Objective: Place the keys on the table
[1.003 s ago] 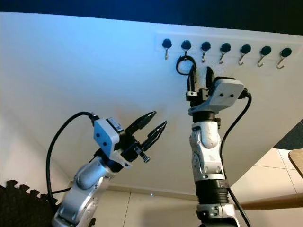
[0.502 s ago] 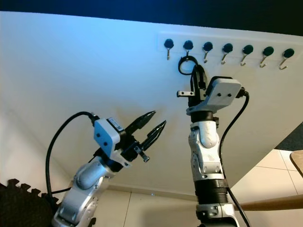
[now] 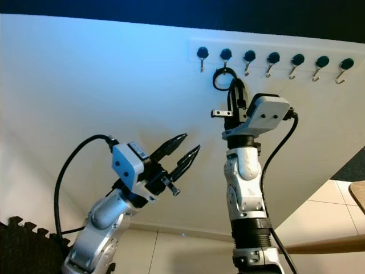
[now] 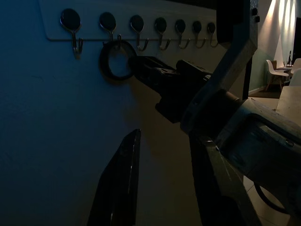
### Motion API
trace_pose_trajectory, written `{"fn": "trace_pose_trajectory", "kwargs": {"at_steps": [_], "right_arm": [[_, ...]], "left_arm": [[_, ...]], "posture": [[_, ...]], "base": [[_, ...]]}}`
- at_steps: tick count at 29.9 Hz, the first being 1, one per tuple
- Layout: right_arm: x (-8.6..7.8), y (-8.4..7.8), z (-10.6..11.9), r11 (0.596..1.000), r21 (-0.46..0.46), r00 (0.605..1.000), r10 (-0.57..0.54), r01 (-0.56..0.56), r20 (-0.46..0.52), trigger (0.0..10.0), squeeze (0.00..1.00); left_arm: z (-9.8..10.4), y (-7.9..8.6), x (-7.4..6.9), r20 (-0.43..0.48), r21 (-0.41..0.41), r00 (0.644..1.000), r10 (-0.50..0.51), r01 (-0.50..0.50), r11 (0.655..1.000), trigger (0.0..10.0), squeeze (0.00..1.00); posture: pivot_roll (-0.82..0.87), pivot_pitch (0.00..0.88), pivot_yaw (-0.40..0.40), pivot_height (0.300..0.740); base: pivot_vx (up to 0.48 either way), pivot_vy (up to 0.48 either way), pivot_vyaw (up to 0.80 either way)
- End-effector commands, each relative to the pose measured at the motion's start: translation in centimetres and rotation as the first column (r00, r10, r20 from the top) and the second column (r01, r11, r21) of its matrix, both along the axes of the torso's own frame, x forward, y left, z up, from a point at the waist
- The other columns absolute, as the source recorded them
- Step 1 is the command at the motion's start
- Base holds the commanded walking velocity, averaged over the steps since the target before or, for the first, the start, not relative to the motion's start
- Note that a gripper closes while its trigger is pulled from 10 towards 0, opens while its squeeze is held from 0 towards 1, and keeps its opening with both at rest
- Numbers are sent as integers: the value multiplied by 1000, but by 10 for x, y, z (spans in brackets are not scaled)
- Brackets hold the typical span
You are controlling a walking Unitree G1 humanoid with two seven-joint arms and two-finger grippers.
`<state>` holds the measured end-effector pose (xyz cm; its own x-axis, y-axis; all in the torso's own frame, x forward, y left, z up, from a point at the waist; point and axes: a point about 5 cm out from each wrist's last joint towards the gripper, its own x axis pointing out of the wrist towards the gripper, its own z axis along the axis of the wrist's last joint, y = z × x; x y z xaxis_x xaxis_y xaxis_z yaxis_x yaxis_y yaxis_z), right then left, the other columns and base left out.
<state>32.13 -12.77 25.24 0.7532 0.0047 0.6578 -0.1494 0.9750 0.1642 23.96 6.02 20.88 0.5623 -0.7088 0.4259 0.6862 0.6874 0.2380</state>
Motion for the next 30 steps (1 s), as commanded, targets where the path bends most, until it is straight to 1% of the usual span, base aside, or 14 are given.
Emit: {"fn": "trace_pose_trajectory", "kwargs": {"at_steps": [1, 14, 21, 27, 29, 30], "right_arm": [[-4, 2, 4, 1000, 2, 999, 14, -15, 31, 0, 0], [-7, 2, 12, 1000, 11, 997, 21, -22, 71, 0, 0], [-9, 6, 16, 999, 1, 995, 42, -42, 89, 0, 0], [-8, 12, 17, 995, 4, 992, 97, -97, 76, 0, 0], [-7, 14, 17, 993, 19, 991, 117, -118, 65, 0, 0], [-5, 15, 16, 989, 51, 989, 140, -141, 38, 0, 0]], "left_arm": [[-2, 0, -2, -7, 18, 1000, -4, 4, 1000, 10000, 0], [-1, 0, -2, -6, 18, 1000, -6, 6, 1000, 10000, 0], [-1, 0, -2, -5, 21, 1000, -7, 7, 1000, 10000, 0], [-1, 0, -2, -6, 28, 1000, -11, 11, 1000, 10000, 0], [-1, 0, -2, -6, 28, 1000, -11, 11, 1000, 10000, 0], [-1, 0, -2, -7, 30, 1000, -12, 12, 999, 10000, 0]], "posture": [[41, 121, -34, 740], [41, 124, -32, 740], [43, 124, -32, 740], [45, 125, -30, 740], [45, 125, -30, 740], [45, 125, -29, 740]], "base": [[0, 0, 0], [0, 0, 0], [0, 0, 0], [0, 0, 0], [0, 0, 0], [0, 0, 0]]}}
